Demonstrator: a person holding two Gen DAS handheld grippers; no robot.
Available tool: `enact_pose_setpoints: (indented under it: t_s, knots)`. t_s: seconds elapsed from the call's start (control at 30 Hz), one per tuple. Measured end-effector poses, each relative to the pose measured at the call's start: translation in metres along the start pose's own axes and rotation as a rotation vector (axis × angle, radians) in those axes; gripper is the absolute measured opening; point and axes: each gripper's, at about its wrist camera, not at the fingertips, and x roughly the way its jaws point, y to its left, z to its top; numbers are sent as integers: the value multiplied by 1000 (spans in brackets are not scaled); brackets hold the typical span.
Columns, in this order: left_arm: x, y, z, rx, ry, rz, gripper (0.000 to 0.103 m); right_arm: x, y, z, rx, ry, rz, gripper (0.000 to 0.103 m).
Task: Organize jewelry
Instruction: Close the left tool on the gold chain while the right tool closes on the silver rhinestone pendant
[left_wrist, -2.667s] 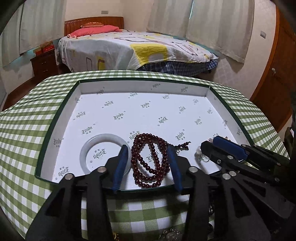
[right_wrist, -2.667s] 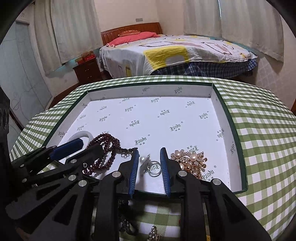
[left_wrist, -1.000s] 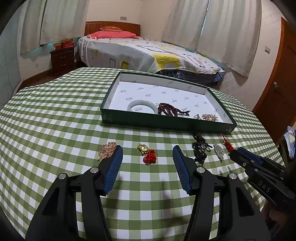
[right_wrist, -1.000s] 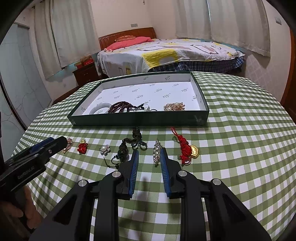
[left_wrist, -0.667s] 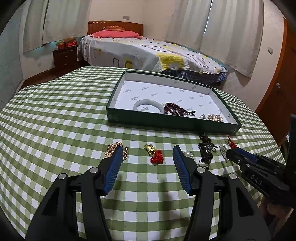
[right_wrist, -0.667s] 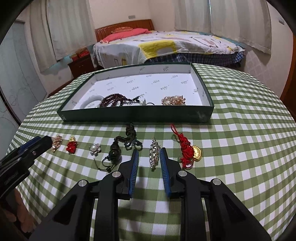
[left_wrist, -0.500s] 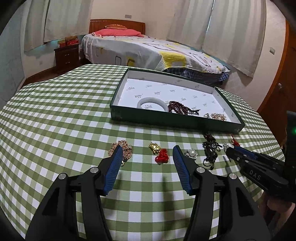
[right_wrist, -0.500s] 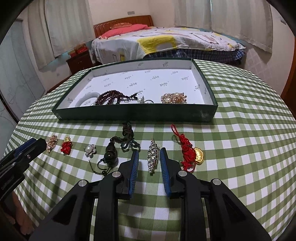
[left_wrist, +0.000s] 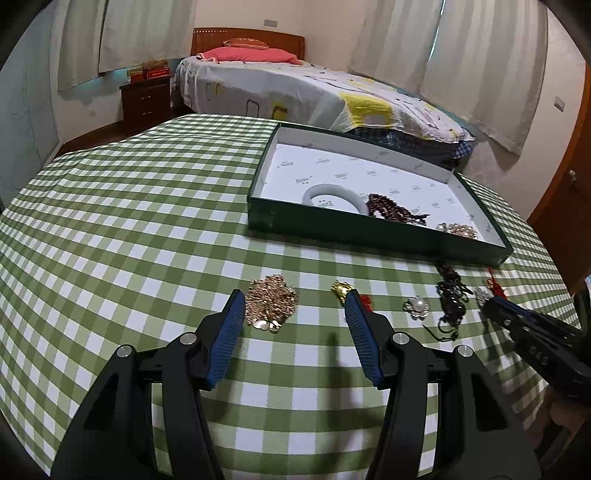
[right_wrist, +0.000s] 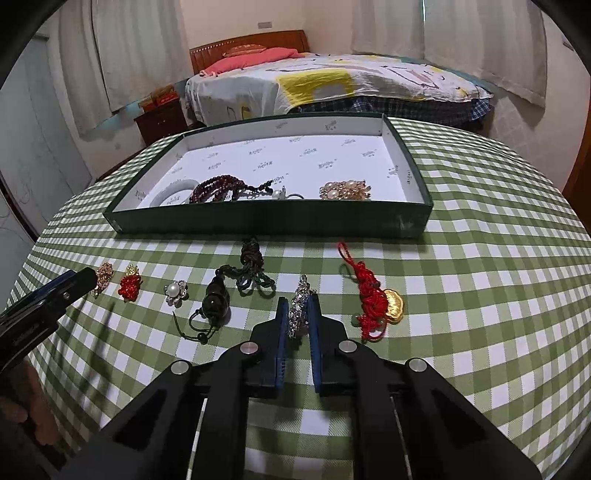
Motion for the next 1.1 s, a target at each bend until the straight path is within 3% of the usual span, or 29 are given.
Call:
enact_pose_setpoints:
  t_s: [0.17, 0.43, 0.53, 0.63, 1.1]
  knots:
    - [11, 8, 5, -16, 28, 19, 54, -3, -5, -3, 18, -1, 17, 11]
    - [23, 12, 8, -22, 78, 7, 43, -4, -7, -3, 30, -3, 35, 11]
    - [23, 12, 8, -22, 80, 5, 25, -5, -8, -3, 31, -3, 37, 11]
    - [25, 12, 8, -26, 85, -38, 12, -5, -8, -3, 32, -4, 38, 11]
    - [14, 10, 5, -9, 29, -54, 8, -18, -9, -5, 32, -52, 38, 11]
